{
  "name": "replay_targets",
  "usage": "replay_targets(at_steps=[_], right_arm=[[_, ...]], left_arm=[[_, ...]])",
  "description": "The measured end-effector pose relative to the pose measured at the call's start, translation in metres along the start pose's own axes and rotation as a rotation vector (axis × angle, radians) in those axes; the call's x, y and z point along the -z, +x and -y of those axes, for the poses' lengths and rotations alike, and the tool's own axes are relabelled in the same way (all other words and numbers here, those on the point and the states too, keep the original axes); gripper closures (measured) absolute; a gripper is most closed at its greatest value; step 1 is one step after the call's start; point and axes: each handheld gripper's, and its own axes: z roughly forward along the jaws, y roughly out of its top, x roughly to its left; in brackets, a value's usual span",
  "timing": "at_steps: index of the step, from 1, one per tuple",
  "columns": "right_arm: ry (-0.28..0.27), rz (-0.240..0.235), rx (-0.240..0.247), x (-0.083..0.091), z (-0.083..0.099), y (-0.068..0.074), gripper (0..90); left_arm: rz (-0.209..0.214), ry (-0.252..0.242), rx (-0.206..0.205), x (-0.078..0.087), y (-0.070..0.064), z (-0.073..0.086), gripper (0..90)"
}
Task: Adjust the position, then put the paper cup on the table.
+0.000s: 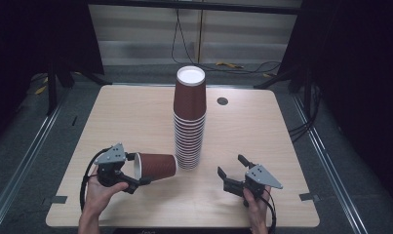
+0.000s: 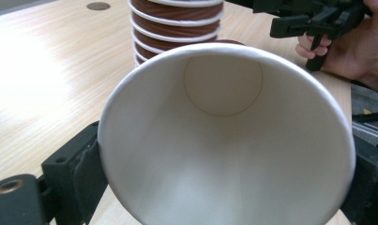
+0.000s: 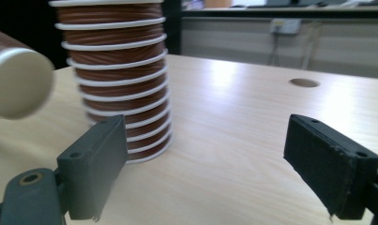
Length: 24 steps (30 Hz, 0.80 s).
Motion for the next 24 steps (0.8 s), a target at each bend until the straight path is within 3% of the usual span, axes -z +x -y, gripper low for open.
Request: replay_targets(at_steps=[5,14,19,24], right_arm=[[-0.039,0.075,-0.004,0.000,0.005,-0.001,13.6],[-0.077,0.099,0.012,0.000,0.007,0.000,13.6],[-0.121,0.116,0.031,0.005,0.010,0.002,13.6],[-0.131,0.114,0.028,0.007,0.011,0.003,13.6]], left_arm=[[-0.040,0.023,0.015,0.007,0.009,-0.003,7.7],[-0.063,0.085,0.046,0.008,0.022,-0.007,7.7],[-0.075,0.095,0.051,0.011,0.029,-0.010,7.7],[-0.094,0.119,0.071,0.012,0.034,-0.011,7.6]])
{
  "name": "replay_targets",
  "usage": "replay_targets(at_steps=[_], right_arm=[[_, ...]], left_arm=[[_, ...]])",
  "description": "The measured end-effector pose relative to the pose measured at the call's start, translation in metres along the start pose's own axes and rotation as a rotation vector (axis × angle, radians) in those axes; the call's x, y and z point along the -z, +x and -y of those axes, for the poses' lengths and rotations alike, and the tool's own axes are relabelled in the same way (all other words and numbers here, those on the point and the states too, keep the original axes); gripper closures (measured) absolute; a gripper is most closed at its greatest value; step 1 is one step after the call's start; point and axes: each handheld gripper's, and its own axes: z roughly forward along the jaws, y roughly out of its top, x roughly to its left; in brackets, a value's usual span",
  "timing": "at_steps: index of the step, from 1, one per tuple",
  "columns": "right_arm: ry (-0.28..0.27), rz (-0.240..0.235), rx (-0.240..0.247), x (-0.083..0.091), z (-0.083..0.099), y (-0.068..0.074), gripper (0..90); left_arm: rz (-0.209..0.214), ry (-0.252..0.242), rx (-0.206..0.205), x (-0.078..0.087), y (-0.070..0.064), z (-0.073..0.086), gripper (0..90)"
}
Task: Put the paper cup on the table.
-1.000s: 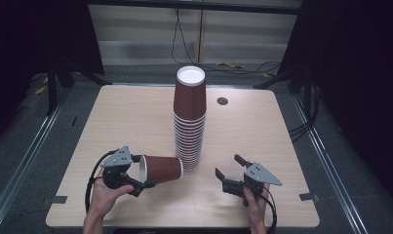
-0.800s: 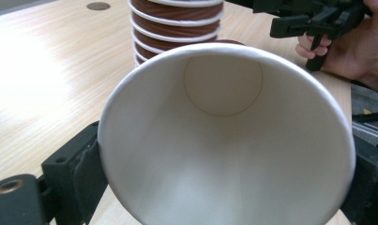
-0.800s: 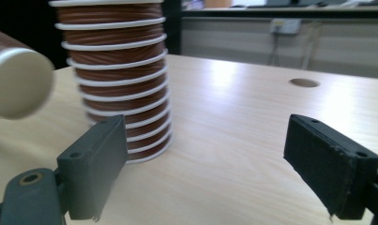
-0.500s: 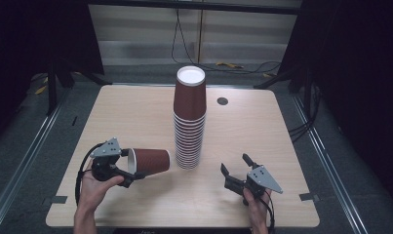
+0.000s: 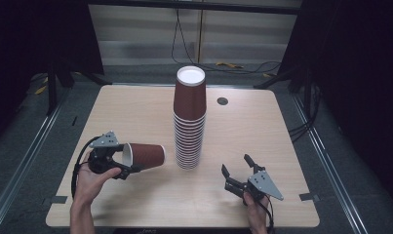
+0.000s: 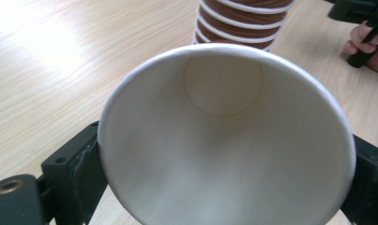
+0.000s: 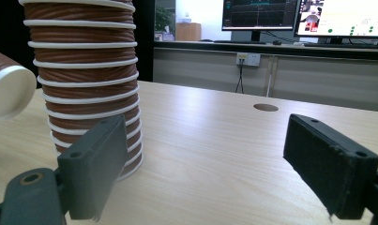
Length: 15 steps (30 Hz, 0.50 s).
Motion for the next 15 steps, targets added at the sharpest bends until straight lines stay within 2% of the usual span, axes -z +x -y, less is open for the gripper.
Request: replay_targets(at_steps=[2,6,7,8,12,15], right_arm=[[-0.019,-0.007,-0.005,0.000,0.001,-0.001,13.6],[-0.017,0.002,-0.017,0.001,0.001,-0.001,13.5],[-0.017,0.002,-0.017,0.001,0.001,-0.001,13.5],[-0.025,-0.005,-0.021,0.001,0.001,-0.002,13.5],[-0.028,-0.006,-0.021,0.001,0.001,-0.002,13.5],[-0.028,-0.007,-0.020,0.001,0.001,-0.002,13.5]], left_arm=[[-0.009,0.011,0.005,0.002,0.004,-0.002,7.6],[-0.010,0.027,0.019,0.003,0.007,-0.003,7.6],[-0.013,0.039,0.024,0.003,0.008,-0.004,7.6],[-0.032,0.074,0.020,0.002,0.010,-0.005,7.6],[-0.028,0.092,0.015,0.000,0.012,-0.008,7.6],[-0.050,0.173,0.010,-0.003,0.017,-0.014,7.4]])
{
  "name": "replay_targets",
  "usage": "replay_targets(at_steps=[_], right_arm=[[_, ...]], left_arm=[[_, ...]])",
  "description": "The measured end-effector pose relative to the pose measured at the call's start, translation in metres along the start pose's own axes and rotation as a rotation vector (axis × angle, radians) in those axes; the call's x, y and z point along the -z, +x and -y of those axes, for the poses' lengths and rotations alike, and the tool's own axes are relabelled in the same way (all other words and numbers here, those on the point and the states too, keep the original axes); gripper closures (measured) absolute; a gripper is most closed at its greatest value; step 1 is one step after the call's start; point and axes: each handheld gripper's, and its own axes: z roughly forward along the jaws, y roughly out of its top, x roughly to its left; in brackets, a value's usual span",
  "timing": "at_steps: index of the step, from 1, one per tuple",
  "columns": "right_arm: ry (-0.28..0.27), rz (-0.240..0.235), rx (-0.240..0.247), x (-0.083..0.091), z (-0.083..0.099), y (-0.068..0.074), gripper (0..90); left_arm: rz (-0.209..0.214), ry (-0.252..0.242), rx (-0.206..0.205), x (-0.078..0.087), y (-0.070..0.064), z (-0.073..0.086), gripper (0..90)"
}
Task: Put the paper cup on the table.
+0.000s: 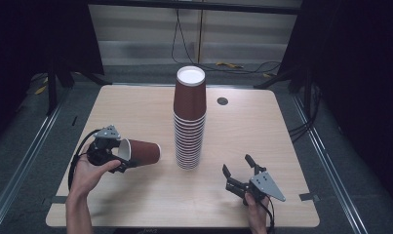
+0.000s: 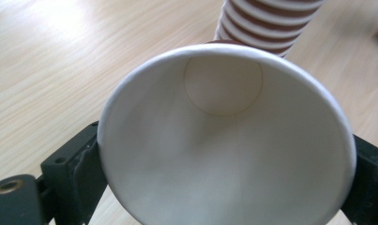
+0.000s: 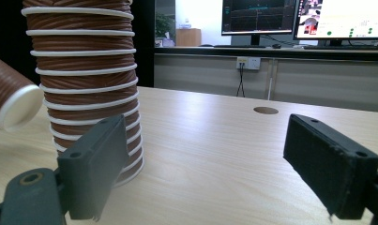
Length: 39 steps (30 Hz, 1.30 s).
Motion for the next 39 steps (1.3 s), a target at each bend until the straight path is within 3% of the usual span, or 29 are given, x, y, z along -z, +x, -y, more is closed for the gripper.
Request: replay_targets(at_steps=[5,7,19,25,28,31,33,39], right_arm=[[0.000,0.001,0.000,0.000,0.000,0.000,13.5],[-0.004,0.000,-0.001,0.000,0.000,0.000,13.5],[-0.002,-0.009,-0.001,0.000,0.000,0.000,13.7],[-0.003,-0.008,-0.001,0.000,0.000,0.000,13.7],[-0.002,-0.006,-0.004,0.000,0.000,0.000,13.7],[-0.003,-0.006,-0.004,0.000,0.000,0.000,13.7],[-0.004,-0.006,-0.004,0.000,0.000,0.000,13.6],[-0.003,-0.007,-0.004,0.000,0.000,0.000,13.6]], left_arm=[[-0.012,0.047,0.010,-0.003,0.004,-0.001,7.3],[-0.027,0.088,0.007,-0.005,0.005,-0.003,7.3],[-0.047,0.239,-0.037,-0.007,0.006,-0.021,6.7],[-0.042,0.242,-0.046,-0.005,0.004,-0.033,6.0],[-0.082,0.310,-0.060,-0.014,0.003,-0.035,5.8],[-0.057,0.298,-0.063,-0.018,0.004,-0.034,5.6],[-0.079,0.308,-0.057,-0.019,0.005,-0.034,5.4],[-0.091,0.289,-0.059,-0.020,0.007,-0.035,5.0]])
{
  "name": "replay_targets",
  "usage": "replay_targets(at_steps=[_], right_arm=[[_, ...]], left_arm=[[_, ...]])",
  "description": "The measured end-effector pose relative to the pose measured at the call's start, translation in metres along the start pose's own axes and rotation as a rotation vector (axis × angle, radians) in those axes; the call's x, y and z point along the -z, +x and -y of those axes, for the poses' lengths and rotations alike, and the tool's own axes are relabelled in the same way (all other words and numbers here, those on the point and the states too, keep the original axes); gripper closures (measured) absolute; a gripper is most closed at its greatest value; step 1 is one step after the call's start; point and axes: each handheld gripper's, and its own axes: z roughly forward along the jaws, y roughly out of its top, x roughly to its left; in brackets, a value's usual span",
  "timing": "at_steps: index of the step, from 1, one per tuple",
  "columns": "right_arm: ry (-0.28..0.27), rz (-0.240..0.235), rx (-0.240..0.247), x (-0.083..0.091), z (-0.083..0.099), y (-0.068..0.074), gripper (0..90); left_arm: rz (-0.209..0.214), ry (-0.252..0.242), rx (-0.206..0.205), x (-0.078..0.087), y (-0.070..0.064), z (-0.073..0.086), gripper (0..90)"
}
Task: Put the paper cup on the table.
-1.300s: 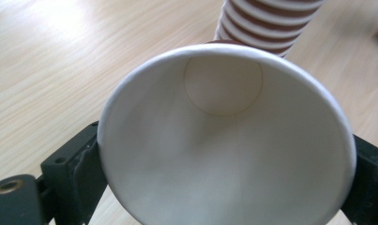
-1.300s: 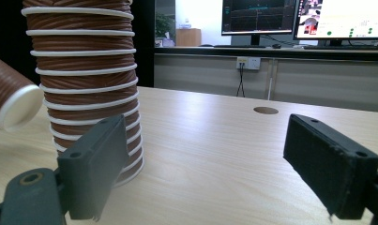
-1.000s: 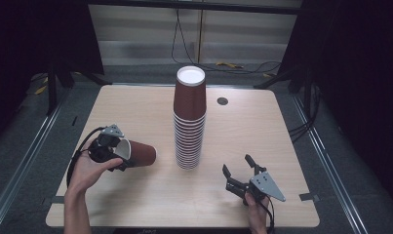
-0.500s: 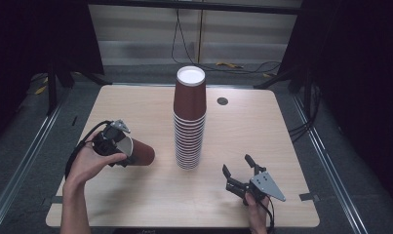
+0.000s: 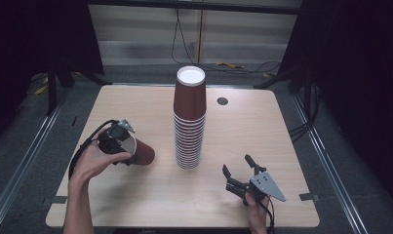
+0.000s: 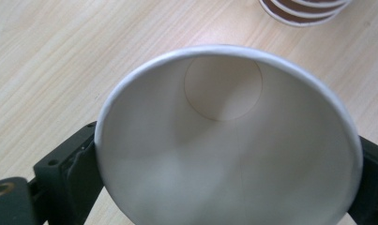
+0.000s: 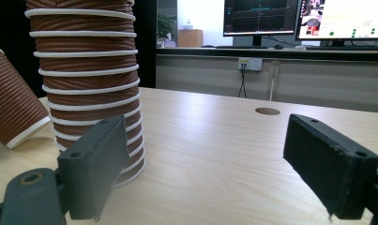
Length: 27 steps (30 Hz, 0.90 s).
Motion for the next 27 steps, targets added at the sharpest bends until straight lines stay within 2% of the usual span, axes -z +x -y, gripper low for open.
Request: replay_targets(at_steps=[4,7,12,13,15,20,21,23,26,27], right_arm=[[0.001,0.001,0.000,0.000,0.000,0.000,13.6],[0.000,-0.001,0.000,0.000,0.000,0.000,13.6],[0.002,0.000,0.000,0.000,0.000,0.000,13.6],[0.002,0.000,0.000,0.000,0.000,0.000,13.6],[0.002,0.000,-0.001,0.000,0.000,0.000,13.6],[0.001,-0.001,0.001,0.000,0.000,0.000,13.7],[0.001,-0.001,0.000,0.000,0.000,0.000,13.7],[0.002,-0.001,0.000,0.000,0.000,0.000,13.7],[0.000,-0.001,0.001,0.000,0.000,0.000,13.7],[0.001,-0.001,0.000,0.000,0.000,0.000,13.7]], left_arm=[[0.009,-0.003,0.006,-0.001,0.002,-0.001,4.8],[-0.010,-0.020,0.018,-0.002,0.002,-0.003,4.7],[-0.017,-0.034,0.014,-0.002,0.002,-0.006,4.8],[-0.012,-0.029,0.017,-0.002,0.002,-0.006,4.8],[-0.031,-0.005,0.017,-0.003,0.002,-0.007,4.6],[-0.033,-0.006,0.017,-0.002,0.001,-0.009,4.7],[-0.044,0.011,0.019,-0.001,0.002,-0.011,4.8],[-0.059,0.009,0.011,0.000,0.001,-0.012,4.8],[-0.041,0.006,0.012,-0.003,0.001,-0.012,4.3],[-0.061,-0.009,0.014,-0.006,0.002,-0.012,3.9]])
